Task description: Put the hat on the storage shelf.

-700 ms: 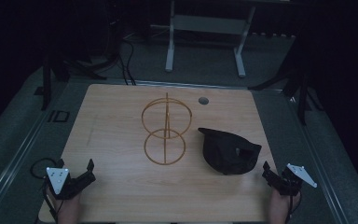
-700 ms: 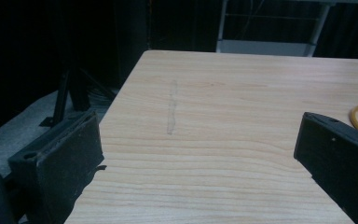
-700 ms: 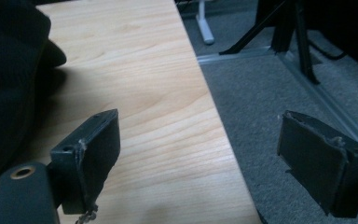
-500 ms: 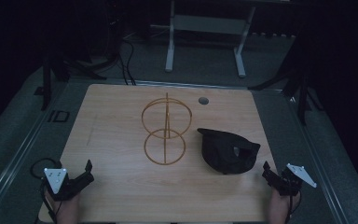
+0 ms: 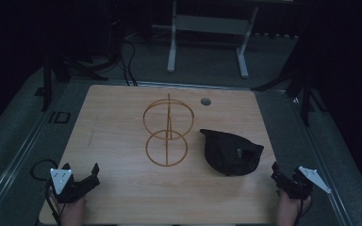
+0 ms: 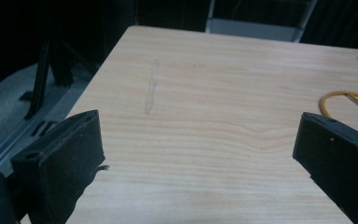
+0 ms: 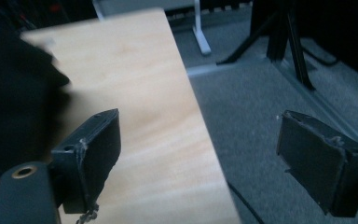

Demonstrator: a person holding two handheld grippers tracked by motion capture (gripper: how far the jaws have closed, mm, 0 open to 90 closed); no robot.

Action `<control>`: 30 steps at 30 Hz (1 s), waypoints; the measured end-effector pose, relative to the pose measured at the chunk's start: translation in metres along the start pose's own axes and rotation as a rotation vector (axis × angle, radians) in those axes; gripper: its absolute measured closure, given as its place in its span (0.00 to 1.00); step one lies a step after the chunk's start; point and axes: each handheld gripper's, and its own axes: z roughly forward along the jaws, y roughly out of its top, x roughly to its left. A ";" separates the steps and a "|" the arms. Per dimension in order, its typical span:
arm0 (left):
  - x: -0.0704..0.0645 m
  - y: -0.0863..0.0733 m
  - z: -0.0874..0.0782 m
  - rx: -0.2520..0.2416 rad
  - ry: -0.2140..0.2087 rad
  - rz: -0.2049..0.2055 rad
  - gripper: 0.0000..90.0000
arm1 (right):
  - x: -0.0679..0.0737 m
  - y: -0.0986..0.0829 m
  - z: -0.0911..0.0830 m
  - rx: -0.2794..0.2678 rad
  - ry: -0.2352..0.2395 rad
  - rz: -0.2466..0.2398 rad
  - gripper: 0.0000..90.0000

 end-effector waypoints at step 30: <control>-0.030 0.001 -0.002 0.089 -0.137 0.100 0.02 | 0.124 0.050 -0.063 0.039 0.403 -0.152 0.10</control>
